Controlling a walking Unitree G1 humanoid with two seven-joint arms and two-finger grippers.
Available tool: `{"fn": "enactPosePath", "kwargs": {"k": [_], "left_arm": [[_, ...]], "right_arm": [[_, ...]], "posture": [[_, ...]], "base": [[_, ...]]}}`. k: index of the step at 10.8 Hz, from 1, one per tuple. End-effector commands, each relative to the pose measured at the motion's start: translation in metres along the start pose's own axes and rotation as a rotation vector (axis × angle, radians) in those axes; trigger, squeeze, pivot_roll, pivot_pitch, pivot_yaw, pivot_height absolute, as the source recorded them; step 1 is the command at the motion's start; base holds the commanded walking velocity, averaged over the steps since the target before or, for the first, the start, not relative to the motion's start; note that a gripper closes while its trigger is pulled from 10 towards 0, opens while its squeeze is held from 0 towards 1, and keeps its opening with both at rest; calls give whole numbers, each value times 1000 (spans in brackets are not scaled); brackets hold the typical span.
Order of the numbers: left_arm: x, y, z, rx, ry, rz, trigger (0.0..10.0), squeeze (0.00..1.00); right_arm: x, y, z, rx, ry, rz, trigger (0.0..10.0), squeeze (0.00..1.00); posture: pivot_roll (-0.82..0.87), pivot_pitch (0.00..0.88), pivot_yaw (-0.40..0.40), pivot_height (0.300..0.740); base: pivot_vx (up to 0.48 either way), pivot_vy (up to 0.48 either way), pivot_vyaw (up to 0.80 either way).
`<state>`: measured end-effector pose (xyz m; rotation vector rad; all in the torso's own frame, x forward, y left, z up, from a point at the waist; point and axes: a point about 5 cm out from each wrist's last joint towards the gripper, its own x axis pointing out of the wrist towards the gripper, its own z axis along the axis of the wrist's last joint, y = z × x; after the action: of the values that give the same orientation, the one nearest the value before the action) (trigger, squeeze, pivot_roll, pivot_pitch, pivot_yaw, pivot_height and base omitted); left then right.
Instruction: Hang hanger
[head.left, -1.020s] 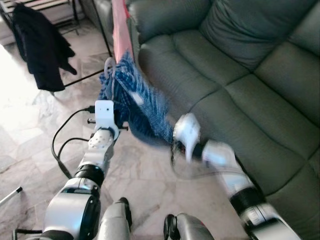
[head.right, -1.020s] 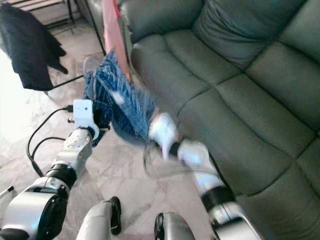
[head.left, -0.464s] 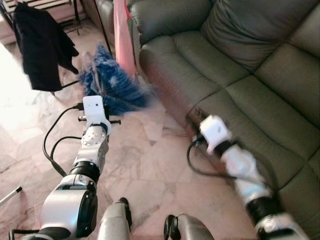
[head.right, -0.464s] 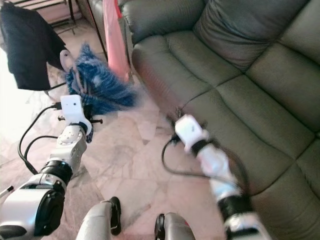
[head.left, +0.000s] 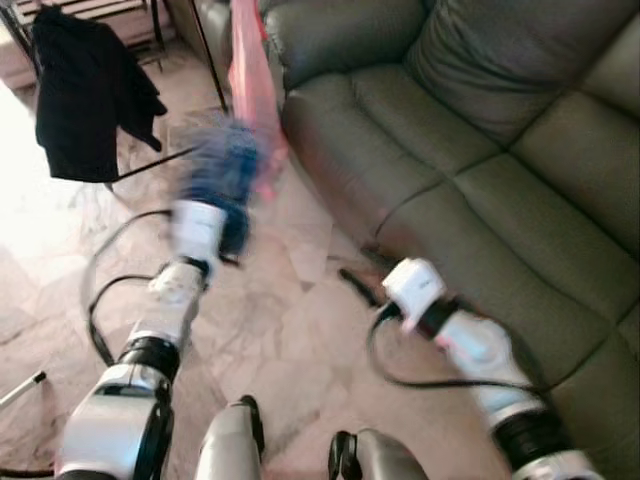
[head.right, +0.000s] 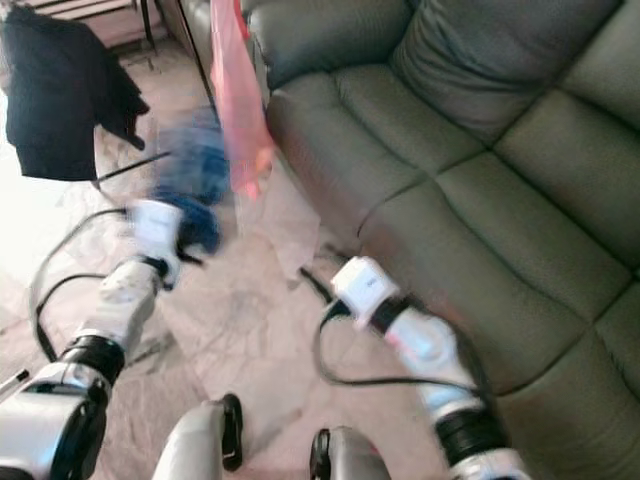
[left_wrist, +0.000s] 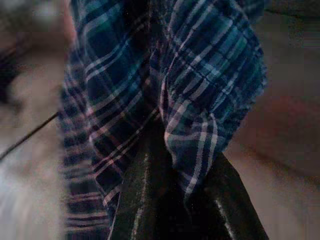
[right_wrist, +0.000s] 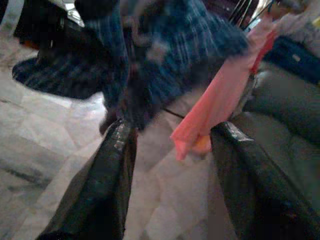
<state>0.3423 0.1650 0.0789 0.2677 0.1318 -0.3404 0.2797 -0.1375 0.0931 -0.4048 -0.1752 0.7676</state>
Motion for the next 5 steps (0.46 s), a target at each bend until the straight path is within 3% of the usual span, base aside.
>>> {"fn": "enactPosePath", "kwargs": {"k": [1,3,4,5], "left_arm": [[-6,-7,1,130,-24,-140,0,0],[-24,-11,-14,271,32,-379,0,0],[-35,-20,-26,309,90,-538,0,0],[-40,-25,-33,368,110,-597,0,0]], "right_arm": [[-8,-6,-2,-12,25,20,10000,1000],[-17,-24,0,-65,63,84,10000,1000],[-19,-27,0,-114,98,161,10000,1000],[-21,-25,1,-105,125,278,10000,1000]], "posture": [[-64,171,-33,740],[-53,187,-34,740],[-54,192,-33,740],[-56,192,-32,740]], "base": [[0,0,0],[0,0,0],[0,0,0],[0,0,0]]}}
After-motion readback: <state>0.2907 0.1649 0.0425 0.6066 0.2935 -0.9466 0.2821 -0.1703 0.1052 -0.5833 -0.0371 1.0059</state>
